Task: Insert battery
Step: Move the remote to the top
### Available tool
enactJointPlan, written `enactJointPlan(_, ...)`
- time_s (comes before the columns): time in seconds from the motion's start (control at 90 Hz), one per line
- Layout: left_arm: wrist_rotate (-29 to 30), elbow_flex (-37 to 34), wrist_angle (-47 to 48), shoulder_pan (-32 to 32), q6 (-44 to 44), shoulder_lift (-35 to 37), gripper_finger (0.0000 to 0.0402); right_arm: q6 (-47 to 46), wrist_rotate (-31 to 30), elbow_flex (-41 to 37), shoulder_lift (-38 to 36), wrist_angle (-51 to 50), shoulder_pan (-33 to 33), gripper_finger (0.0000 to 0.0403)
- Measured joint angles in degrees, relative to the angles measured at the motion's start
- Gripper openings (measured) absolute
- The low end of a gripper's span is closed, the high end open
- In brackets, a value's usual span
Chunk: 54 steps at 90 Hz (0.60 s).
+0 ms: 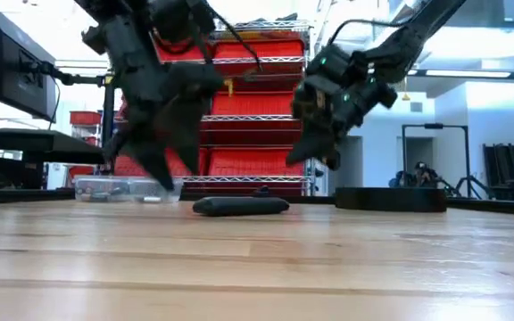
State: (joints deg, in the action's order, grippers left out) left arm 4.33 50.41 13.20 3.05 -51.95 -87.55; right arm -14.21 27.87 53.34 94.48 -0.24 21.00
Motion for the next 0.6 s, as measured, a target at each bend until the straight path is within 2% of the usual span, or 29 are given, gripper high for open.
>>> enactJointPlan(0.311,4.77,0.81,-9.82,-2.46,10.4,1.26,0.0231,6.92,0.93,0.0,-12.97,-0.49,0.04,0.0)
enactJointPlan(0.489,2.67,1.04,-8.14,-5.9,11.59,1.03,0.0252,7.21,0.97,0.02,-16.68,-2.87,0.04,0.0)
enactJointPlan(0.6,0.65,2.68,-7.98,-6.49,15.46,1.03,0.0272,7.36,0.94,0.02,-17.38,-4.49,0.1,0.0)
